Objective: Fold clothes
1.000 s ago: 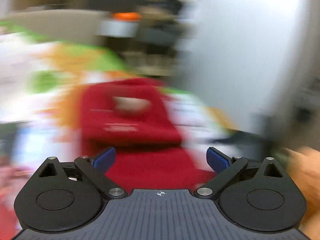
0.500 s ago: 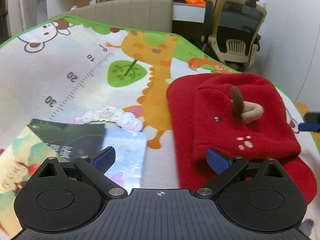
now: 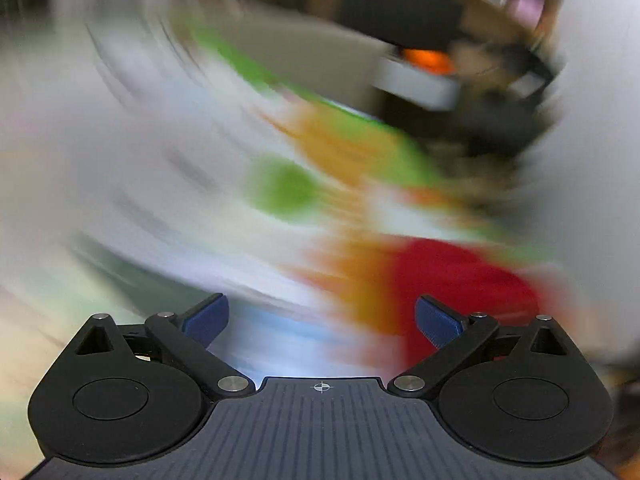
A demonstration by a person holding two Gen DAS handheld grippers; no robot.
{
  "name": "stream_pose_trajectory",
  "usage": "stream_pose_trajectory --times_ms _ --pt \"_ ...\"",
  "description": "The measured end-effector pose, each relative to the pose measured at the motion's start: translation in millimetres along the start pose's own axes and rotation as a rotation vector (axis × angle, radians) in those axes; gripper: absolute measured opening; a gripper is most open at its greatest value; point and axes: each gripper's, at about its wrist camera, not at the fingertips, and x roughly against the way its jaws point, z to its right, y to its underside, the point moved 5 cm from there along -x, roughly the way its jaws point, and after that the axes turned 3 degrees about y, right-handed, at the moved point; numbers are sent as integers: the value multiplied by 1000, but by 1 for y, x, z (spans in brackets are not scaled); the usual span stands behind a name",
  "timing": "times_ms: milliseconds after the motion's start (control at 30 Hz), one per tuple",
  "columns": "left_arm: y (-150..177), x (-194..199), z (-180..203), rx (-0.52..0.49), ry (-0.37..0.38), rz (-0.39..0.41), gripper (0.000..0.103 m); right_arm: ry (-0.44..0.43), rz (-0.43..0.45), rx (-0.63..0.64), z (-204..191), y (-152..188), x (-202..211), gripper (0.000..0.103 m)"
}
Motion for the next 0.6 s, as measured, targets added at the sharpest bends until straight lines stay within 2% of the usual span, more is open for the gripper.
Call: stream_pose_trajectory --times_ms 33,67,167,300,433,533,600 --pt "8 -22 3 63 74 -42 102 -5 4 -14 -1 -3 0 103" --pt "16 -45 5 95 106 -80 102 -11 3 -33 -1 -6 -2 103" --pt "36 -96 5 139 123 -169 102 -40 -45 -116 3 -12 -16 103" --pt "55 -124 1 237 240 -224 102 -74 -158 -187 13 -9 -57 103" --pt "46 -124 -10 262 268 -192 102 -180 -200 -231 9 -13 -95 103" --pt "27 -115 -17 230 272 -140 102 -245 -187 -133 -25 -33 -121 103" --pt "15 -107 -26 188 210 -77 102 -271 -183 -50 -51 -45 -142 103"
